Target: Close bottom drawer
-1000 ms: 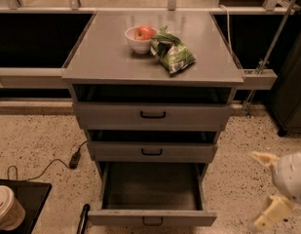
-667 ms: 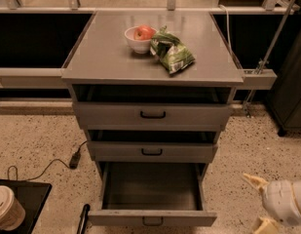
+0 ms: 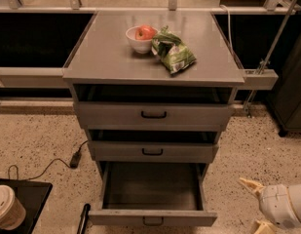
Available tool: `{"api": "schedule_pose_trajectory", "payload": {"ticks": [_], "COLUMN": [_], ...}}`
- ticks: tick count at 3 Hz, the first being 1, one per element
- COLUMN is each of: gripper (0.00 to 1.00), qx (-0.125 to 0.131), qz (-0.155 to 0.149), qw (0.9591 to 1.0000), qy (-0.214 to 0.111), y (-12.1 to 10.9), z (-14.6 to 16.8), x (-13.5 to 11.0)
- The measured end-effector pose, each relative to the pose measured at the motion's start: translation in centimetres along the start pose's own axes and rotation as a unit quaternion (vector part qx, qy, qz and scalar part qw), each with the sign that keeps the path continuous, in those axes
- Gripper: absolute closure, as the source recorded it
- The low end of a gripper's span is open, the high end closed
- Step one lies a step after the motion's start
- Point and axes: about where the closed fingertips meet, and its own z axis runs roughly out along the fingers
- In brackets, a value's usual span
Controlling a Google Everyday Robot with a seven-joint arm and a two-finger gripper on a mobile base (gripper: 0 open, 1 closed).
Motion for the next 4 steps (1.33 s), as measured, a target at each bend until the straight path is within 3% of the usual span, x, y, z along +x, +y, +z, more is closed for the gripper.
{"api": "schedule_pose_trajectory", "payload": {"ticks": [1, 2, 3, 4], "gripper": [0.0, 0.0, 0.0, 0.0], "qx": [-0.014, -0.03, -0.051, -0.074], "qz": [0.003, -0.02, -0.025, 0.009], "qw": [0.999, 0.9932, 0.9907, 0.9945], "qy": [-0.041, -0.111, -0.123, -0.074], "y": [-0.3, -1.4, -2.1, -1.6], "z": [2.9, 9.9, 20.3, 30.5], "x": [1.4, 2.2, 3.7, 8.8]}}
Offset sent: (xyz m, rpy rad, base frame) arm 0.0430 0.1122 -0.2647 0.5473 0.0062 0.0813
